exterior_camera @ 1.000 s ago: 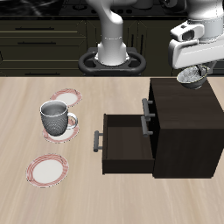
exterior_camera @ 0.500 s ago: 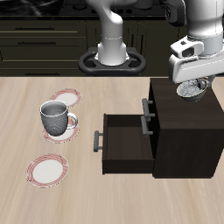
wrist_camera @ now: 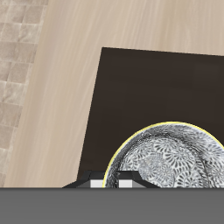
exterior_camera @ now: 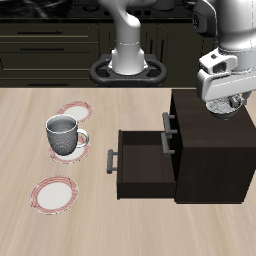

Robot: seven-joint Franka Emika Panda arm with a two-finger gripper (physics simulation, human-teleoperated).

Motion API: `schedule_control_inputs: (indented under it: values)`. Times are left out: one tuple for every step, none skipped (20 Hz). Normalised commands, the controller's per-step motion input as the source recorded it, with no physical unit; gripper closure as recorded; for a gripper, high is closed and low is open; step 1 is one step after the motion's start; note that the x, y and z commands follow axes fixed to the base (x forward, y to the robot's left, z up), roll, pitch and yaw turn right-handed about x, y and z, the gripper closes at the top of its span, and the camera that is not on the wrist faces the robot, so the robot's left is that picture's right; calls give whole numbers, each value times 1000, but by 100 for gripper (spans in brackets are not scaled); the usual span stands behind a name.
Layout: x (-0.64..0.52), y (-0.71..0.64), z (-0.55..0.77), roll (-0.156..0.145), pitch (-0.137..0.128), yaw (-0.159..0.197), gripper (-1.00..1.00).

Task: Place the bowl on top of the cabinet

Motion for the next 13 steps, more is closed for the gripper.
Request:
schedule_control_inputs:
  values:
    - [-221, 254, 68, 158, -59, 5, -100]
    - [-186, -96, 64, -34, 4, -10, -100]
    - [42, 16, 48, -1, -11, -2, -100]
    - [-18, 8, 43, 5, 8, -21, -100]
    - [-47, -10, 66, -7, 21, -14, -100]
    - [-128, -22, 123, 7, -19, 30, -100]
    - [25, -19, 91, -9, -21, -27, -100]
    - [-201, -45, 148, 22, -18, -14, -100]
    - [-3, 44, 84, 15, -29, 36, -100]
    - [-329, -180, 292, -22, -47, -8, -100]
    - [-204, -69, 183, 57, -7, -2, -100]
    - [-293, -76, 281, 17, -98, 57, -100]
    - [-133, -78, 181, 13, -45, 50, -100]
